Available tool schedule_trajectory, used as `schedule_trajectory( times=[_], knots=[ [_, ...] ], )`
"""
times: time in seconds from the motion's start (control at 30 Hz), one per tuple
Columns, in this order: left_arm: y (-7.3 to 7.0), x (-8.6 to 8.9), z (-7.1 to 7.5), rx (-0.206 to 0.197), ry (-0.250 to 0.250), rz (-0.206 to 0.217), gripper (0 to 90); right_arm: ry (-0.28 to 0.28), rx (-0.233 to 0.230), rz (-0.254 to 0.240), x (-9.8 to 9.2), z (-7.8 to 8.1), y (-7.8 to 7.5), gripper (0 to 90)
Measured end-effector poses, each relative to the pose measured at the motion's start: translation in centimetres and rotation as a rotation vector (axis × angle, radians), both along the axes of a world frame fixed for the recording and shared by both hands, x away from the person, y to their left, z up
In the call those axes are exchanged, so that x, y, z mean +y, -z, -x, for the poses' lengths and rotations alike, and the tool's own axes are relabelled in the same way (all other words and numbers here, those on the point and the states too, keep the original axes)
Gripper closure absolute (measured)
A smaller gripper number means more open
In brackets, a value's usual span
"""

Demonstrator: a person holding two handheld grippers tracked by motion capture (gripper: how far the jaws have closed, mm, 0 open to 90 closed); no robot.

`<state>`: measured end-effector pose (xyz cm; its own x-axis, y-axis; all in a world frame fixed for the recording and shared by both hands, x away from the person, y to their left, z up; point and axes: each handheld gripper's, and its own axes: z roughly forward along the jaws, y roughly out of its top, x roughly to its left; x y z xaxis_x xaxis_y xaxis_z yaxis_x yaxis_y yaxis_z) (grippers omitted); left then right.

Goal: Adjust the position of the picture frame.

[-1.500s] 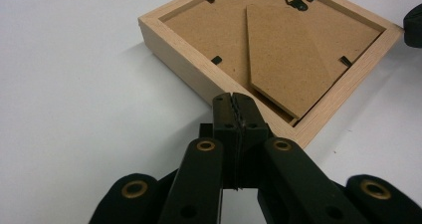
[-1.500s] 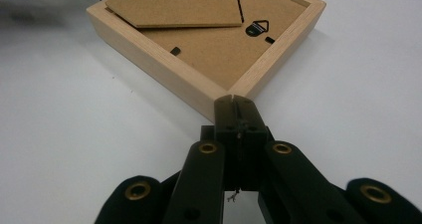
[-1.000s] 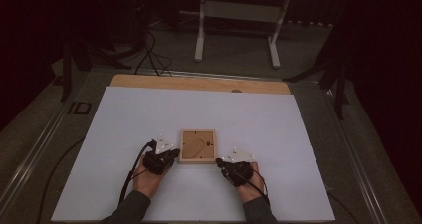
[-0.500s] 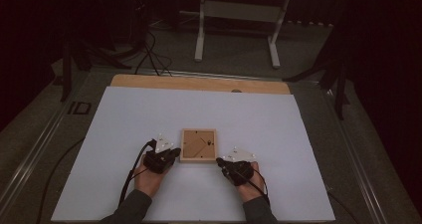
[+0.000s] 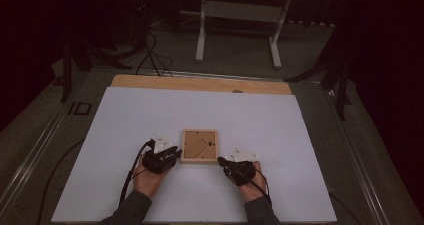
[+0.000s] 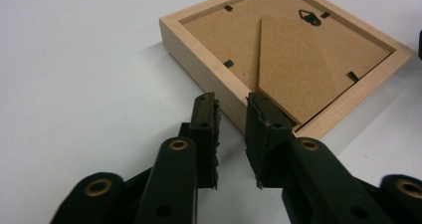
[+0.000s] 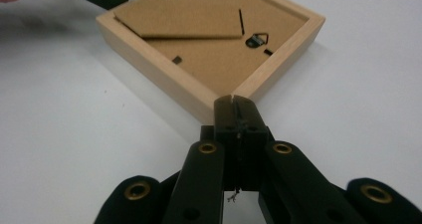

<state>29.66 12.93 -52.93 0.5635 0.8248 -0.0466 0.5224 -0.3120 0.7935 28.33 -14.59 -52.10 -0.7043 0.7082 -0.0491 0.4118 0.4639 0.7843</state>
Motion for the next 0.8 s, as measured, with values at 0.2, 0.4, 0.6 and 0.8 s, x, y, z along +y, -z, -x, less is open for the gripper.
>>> schedule_trajectory(
  times=[0.2, 0.4, 0.6, 0.8],
  knots=[
    [-0.6, 0.6, 0.1, -0.010, 0.002, 0.036, 64.4, -0.013, -0.019, -0.013, 0.0, 0.0, -0.2, 89.6],
    [-1.4, 0.5, 0.5, -0.029, 0.035, 0.065, 59.3, -0.020, -0.024, -0.007, 0.2, -0.3, 0.0, 89.6],
    [-2.2, 0.1, 0.7, -0.041, 0.062, 0.071, 58.2, -0.019, -0.029, -0.009, 0.2, -0.4, 0.1, 89.6],
    [-2.8, 0.0, 0.9, -0.039, 0.077, 0.085, 56.9, -0.023, -0.045, -0.027, 0.2, -0.3, -0.1, 89.5]
  ],
)
